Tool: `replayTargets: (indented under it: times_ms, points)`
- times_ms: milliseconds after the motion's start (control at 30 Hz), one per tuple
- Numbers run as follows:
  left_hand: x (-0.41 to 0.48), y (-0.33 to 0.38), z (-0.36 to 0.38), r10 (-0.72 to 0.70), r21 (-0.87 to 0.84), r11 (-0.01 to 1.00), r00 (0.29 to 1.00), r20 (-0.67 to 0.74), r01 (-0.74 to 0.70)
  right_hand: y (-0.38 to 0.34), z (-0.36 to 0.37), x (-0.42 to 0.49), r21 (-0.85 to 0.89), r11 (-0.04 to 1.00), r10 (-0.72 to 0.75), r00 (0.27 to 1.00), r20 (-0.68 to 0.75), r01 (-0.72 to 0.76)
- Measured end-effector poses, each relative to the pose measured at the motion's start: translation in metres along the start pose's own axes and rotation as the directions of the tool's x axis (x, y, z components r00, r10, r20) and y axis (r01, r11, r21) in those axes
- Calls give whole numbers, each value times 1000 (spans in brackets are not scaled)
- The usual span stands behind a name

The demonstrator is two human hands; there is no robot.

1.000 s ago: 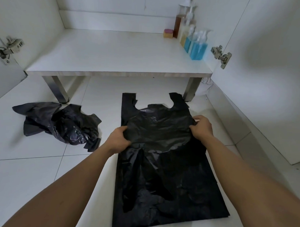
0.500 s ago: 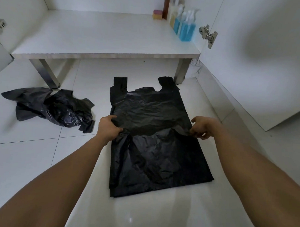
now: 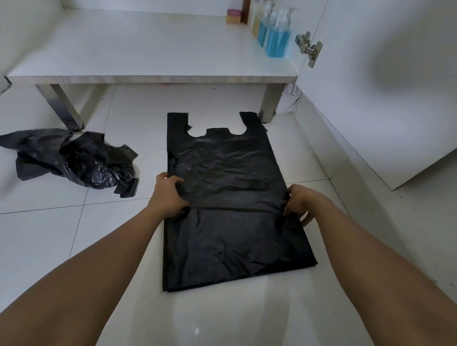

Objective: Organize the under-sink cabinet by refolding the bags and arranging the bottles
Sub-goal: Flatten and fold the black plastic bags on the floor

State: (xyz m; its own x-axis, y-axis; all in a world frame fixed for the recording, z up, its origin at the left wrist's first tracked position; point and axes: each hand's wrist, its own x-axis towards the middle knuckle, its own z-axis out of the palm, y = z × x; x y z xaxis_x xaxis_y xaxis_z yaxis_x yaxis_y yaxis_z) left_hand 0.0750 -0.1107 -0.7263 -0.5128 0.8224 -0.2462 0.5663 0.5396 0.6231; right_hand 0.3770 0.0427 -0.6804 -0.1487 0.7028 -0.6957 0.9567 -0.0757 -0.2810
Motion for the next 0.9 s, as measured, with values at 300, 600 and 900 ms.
replayTargets:
  times_ms: [300, 600, 900]
  points:
    - [-16, 8, 16, 363, 464, 844, 924, -123, -270, -16, 30, 7, -199, 962, -258, 852, -455, 185]
    - [-39, -29, 78, 237, 484, 838, 967, 97, -254, -21, 163, -2, -431, 761, -645, 633, -427, 485]
    - [-44, -34, 82, 287, 478, 835, 957, 43, -272, 72, 106, 20, -290, 936, -349, 641, -684, 200]
